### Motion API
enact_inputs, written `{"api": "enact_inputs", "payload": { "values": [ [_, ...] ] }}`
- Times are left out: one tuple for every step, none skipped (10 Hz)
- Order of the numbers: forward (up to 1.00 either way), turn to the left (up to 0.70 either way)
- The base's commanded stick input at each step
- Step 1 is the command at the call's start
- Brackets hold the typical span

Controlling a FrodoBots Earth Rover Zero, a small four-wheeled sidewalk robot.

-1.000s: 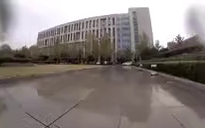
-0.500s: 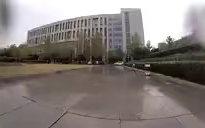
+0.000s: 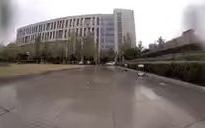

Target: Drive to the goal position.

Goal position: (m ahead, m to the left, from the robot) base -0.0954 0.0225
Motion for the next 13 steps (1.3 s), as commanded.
{"api": "enact_inputs", "payload": {
  "values": [
    [0.7,0.0],
    [0.7,0.0],
    [0.7,0.0],
    [0.7,0.0],
    [0.7,0.0],
    [0.7,0.0],
    [0.7,0.0],
    [0.7,0.0],
    [0.7,0.0],
    [0.7,0.0],
    [0.7,0.0],
    [0.7,0.0],
    [0.7,0.0]
  ]
}}
